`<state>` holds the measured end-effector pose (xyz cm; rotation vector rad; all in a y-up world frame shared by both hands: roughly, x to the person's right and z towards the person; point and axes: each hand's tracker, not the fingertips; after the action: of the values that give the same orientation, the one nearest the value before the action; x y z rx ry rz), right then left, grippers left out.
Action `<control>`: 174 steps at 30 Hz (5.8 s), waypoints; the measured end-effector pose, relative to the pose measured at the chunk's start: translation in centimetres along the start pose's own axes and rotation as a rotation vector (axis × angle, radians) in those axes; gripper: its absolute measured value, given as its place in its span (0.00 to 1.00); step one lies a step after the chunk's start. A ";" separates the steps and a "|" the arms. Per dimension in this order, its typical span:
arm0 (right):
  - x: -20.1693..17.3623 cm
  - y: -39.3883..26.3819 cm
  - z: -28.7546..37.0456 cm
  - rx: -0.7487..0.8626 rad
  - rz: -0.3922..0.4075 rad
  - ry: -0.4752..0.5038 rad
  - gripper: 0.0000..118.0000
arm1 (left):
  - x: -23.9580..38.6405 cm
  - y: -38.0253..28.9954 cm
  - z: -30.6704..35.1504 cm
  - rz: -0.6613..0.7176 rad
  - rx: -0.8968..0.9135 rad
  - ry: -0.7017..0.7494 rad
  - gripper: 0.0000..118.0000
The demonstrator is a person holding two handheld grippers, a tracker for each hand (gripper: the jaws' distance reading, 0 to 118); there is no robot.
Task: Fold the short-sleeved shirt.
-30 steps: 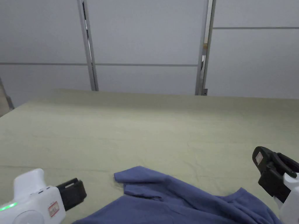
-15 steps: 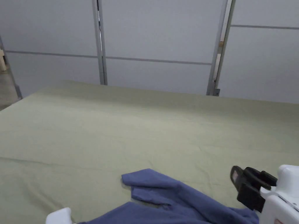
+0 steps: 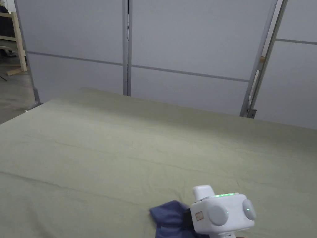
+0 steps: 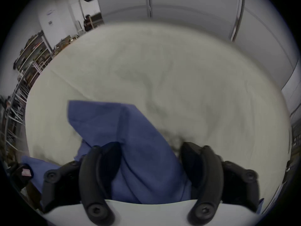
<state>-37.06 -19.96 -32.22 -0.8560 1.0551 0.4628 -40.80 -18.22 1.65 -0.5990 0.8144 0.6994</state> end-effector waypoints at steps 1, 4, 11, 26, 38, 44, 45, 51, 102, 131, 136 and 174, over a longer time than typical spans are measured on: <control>0.8 -0.1 1.6 0.079 -0.064 0.020 0.03 | 0.1 0.5 0.3 0.003 0.014 -0.012 0.01; 4.7 -2.0 9.9 0.312 -0.231 0.067 0.03 | 0.9 2.3 2.5 -0.038 0.110 -0.045 0.01; 9.7 -10.3 30.7 0.823 -0.304 -0.069 0.02 | 3.2 6.0 11.0 -0.119 0.488 0.002 0.01; 15.8 -8.5 41.8 1.073 -0.385 -0.157 0.02 | 14.4 16.7 12.0 -0.135 0.639 -0.266 0.01; 27.3 15.8 36.8 1.178 -0.425 -0.233 0.02 | 24.8 42.1 2.7 -0.124 0.786 -0.284 0.01; 26.3 20.7 38.6 1.387 -0.316 -0.356 0.02 | 28.2 43.6 5.0 -0.079 1.066 -0.310 0.01; 26.2 21.1 38.9 1.407 -0.276 -0.365 0.02 | 28.8 43.6 5.6 -0.099 1.082 -0.311 0.01; 26.2 20.7 38.8 1.425 -0.216 -0.429 0.02 | 28.7 43.3 4.5 -0.084 1.125 -0.350 0.01; 9.9 -31.7 34.7 0.663 -0.435 -0.419 0.96 | 1.7 -1.6 12.7 -0.251 0.419 -0.030 1.00; 9.2 -30.5 32.6 0.315 -0.447 -0.303 0.72 | 1.4 -6.8 1.5 -0.262 -0.124 -0.019 0.07; 13.6 -31.9 26.9 0.088 -0.469 -0.305 0.91 | 1.2 -6.7 4.2 -0.267 -0.106 -0.047 0.07; 18.2 -19.6 25.4 0.578 -0.383 -0.346 0.95 | 5.7 8.4 0.7 -0.158 0.298 -0.167 0.91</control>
<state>-1.00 -12.68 -35.25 -0.4208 0.6286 -0.0292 -44.01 -10.62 -4.36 -0.3266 0.6907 0.4650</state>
